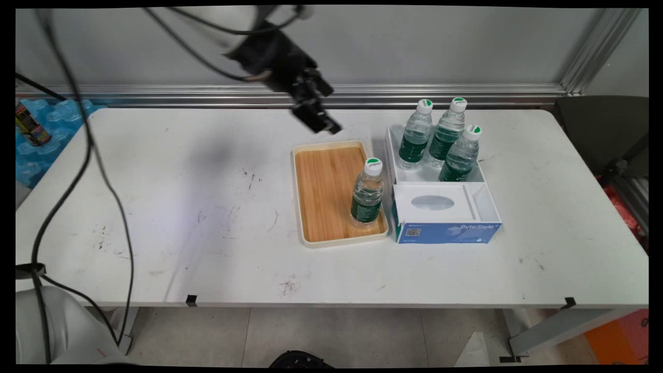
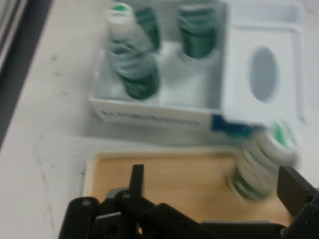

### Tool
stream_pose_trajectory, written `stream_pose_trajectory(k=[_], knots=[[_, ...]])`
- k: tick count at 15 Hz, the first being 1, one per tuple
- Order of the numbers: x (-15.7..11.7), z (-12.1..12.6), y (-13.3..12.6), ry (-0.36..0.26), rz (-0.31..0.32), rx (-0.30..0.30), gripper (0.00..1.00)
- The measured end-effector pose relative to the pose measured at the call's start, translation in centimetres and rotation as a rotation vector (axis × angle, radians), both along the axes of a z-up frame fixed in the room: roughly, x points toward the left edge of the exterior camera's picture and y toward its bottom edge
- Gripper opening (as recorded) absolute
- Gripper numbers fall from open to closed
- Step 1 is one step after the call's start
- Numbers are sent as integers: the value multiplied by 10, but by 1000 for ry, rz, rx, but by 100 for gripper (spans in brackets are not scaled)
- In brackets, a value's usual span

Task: Pick up the green bottle from the white box

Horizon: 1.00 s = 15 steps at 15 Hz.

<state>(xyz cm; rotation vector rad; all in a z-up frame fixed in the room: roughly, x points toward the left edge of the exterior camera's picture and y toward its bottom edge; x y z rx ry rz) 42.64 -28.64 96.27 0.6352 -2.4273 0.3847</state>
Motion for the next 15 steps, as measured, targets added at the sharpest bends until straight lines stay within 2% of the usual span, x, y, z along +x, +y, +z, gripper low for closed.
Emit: stream_pose_trajectory(k=[4,6,11,15], knots=[[-40,-28,-44,49,162,4,100],[-57,-42,-63,58,207,5,100],[-98,-76,-104,52,259,12,100],[-123,-98,-127,39,265,22,100]])
